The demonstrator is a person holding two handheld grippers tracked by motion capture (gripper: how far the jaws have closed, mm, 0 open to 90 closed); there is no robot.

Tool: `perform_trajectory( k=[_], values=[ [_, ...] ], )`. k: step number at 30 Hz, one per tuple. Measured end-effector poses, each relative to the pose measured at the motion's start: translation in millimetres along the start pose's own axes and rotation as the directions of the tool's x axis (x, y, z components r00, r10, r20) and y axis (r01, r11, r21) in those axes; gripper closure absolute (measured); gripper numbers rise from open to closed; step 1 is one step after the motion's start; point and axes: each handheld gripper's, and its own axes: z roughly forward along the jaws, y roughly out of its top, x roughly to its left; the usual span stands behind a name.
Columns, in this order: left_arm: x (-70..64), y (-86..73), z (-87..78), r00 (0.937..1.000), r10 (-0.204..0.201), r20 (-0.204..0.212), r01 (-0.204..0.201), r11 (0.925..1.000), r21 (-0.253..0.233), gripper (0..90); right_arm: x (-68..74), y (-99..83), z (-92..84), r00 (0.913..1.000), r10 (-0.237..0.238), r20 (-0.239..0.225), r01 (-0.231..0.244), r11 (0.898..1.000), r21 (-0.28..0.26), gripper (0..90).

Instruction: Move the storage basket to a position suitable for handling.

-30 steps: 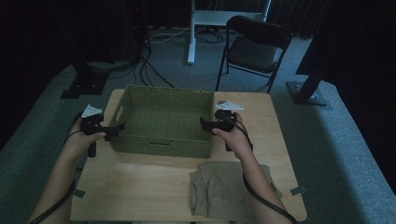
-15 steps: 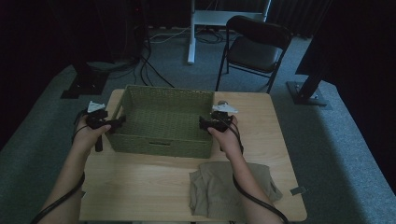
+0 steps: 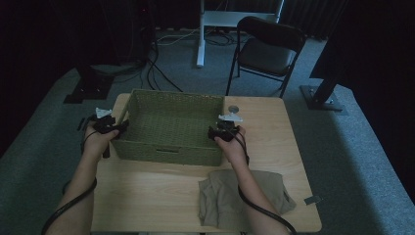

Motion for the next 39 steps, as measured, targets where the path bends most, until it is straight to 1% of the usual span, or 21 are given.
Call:
perform_trajectory(
  k=[1,2,3,6,10,11,12,13,14,17,18,19,21,22,24,25,29,33,35,36,39],
  values=[
    [0.8,-1.1,0.6,1.0,-0.004,-0.003,0.004,1.0,0.009,46.5,0.5,-0.2,-0.2,1.0,-0.001,0.003,0.001,1.0,-0.002,30.8],
    [0.8,-1.1,0.6,1.0,-0.004,-0.003,0.004,1.0,0.009,47.9,0.5,-0.2,-0.2,1.0,-0.001,0.003,0.001,1.0,-0.002,30.8],
    [1.7,-4.7,2.3,0.9997,-0.023,-0.003,0.023,0.9993,0.031,54.9,2.0,-0.1,-0.7,0.9999,-0.002,0.014,0.002,1.0,0.003,37.4],
    [2.1,-7.7,2.3,0.9985,-0.054,0.007,0.054,0.9985,0.005,60.1,3.4,-0.1,-1.2,0.9996,0.014,0.023,-0.014,1.0,0.008,46.9],
    [0.8,-9.1,2.2,0.9975,-0.07,0.011,0.07,0.9975,0.0,63.1,4.1,-0.5,-2.0,0.9974,0.055,0.045,-0.056,0.998,0.015,56.1],
    [0.8,-9.1,2.2,0.9975,-0.07,0.011,0.07,0.9975,0.0,66.5,4.5,-0.6,-2.0,0.997,0.059,0.049,-0.06,0.998,0.018,58.2],
    [-2.4,-9.4,2.1,0.9988,-0.048,0.004,0.048,0.9987,0.014,68.9,5.0,-0.5,-2.0,0.9965,0.064,0.055,-0.065,0.998,0.021,61.0],
    [-3.9,-9.4,1.8,0.9991,-0.043,0.003,0.043,0.999,0.015,70.9,5.7,-0.3,-2.2,0.9958,0.067,0.062,-0.069,0.997,0.023,63.9],
    [-4.9,-9.1,1.2,0.9988,-0.047,0.007,0.047,0.9986,0.023,74.4,6.6,-0.2,-2.3,0.995,0.069,0.072,-0.071,0.997,0.025,65.8],
    [-6.0,-8.8,0.8,0.9986,-0.053,0.004,0.053,0.9983,0.025,77.4,7.1,-0.1,-2.5,0.9933,0.071,0.092,-0.074,0.997,0.027,67.3],
    [-10.2,-7.8,-0.3,0.9983,-0.057,0.008,0.057,0.9977,0.035,80.3,6.3,0.0,-2.8,0.9918,0.073,0.105,-0.076,0.997,0.027,70.8],
    [-10.2,-7.8,-0.3,0.9983,-0.057,0.008,0.057,0.9977,0.035,80.4,6.3,0.0,-2.8,0.9918,0.073,0.105,-0.076,0.997,0.027,70.8],
    [-16.8,-8.0,0.2,0.999,-0.043,-0.006,0.044,0.9984,0.035,80.7,2.3,0.1,-2.9,0.9898,0.08,0.118,-0.083,0.996,0.024,73.8],
    [-19.1,-8.0,0.3,0.999,-0.045,-0.009,0.045,0.9983,0.036,80.7,0.8,0.2,-3.0,0.9888,0.083,0.125,-0.087,0.996,0.026,74.7],
    [-24.1,-8.3,0.5,0.9983,-0.057,-0.008,0.057,0.9977,0.037,80.8,-2.6,0.4,-3.7,0.9873,0.074,0.14,-0.079,0.996,0.029,76.6],
    [-26.8,-8.5,0.9,0.9977,-0.067,-0.008,0.068,0.9971,0.035,80.7,-5.1,0.1,-4.2,0.9863,0.083,0.143,-0.088,0.996,0.028,77.2],
    [-37.3,-9.2,1.3,0.9976,-0.069,-0.01,0.069,0.997,0.035,80.7,-15.3,-0.4,-6.6,0.9862,0.083,0.143,-0.089,0.996,0.031,77.6],
    [-47.2,-9.6,1.6,0.9964,-0.084,-0.011,0.085,0.9958,0.034,80.7,-24.6,-1.0,-8.8,0.9869,0.079,0.141,-0.085,0.996,0.037,77.7],
    [-49.8,-9.5,1.6,0.9965,-0.083,-0.012,0.083,0.9959,0.037,80.7,-29.5,-1.2,-10.2,0.9867,0.077,0.143,-0.084,0.996,0.041,78.0],
    [-54.7,-9.2,2.6,0.9963,-0.085,-0.009,0.086,0.9957,0.036,80.7,-32.7,-1.5,-11.3,0.9863,0.086,0.141,-0.093,0.995,0.043,78.2],
    [-61.4,-8.1,4.2,0.9965,-0.083,-0.008,0.084,0.9957,0.039,80.7,-38.5,-2.0,-13.5,0.9856,0.085,0.147,-0.093,0.995,0.048,78.3]
  ],
)
